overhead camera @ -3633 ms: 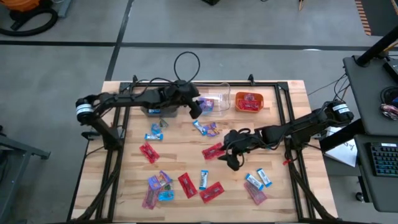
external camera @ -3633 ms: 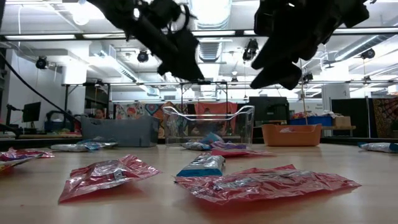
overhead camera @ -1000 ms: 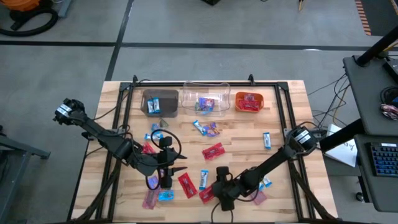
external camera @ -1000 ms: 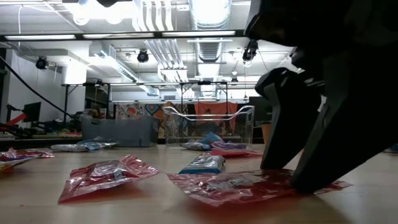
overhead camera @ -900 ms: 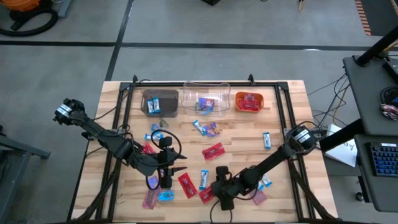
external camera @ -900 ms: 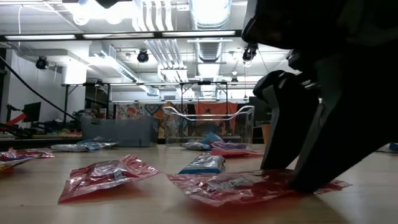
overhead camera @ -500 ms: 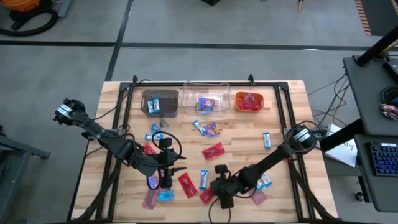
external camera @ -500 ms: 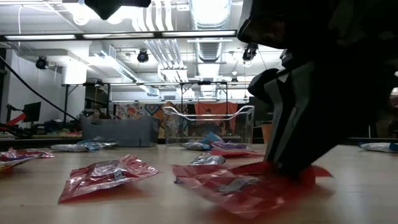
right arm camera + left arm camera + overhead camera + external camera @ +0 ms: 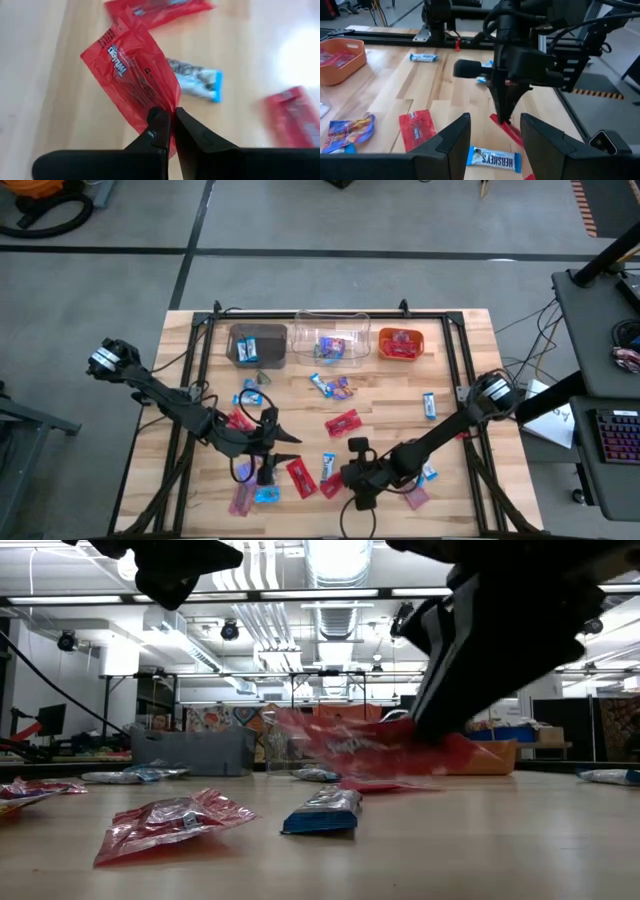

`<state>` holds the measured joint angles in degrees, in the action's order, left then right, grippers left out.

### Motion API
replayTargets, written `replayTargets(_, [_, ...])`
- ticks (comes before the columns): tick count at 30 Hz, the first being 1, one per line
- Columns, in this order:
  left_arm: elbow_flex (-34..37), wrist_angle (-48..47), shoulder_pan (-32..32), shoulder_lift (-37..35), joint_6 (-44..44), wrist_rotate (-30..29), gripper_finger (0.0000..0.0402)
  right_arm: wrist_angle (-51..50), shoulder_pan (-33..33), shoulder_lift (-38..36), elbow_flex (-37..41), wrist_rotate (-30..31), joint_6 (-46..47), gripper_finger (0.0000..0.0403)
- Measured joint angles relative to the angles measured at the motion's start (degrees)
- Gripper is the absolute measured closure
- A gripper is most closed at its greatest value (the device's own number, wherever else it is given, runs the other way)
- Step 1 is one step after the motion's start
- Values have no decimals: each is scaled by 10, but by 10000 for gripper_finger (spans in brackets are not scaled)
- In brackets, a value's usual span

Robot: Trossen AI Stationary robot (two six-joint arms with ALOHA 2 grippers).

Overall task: Sort candy
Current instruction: Put the red candy into the orange bin

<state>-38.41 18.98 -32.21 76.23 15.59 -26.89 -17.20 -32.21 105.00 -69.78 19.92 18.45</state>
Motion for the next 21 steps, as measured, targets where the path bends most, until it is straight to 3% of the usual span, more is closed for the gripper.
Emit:
replayTargets(11, [27, 74, 1, 17, 26, -12, 239, 1, -2, -26, -1, 196, -9, 394])
replayTargets(17, [33, 89, 3, 46, 47, -14, 202, 3, -2, -29, -1, 270, -9, 394])
replayTargets(21, [33, 90, 6, 75, 74, -43, 171, 4, -2, -44, -1, 283, -16, 394])
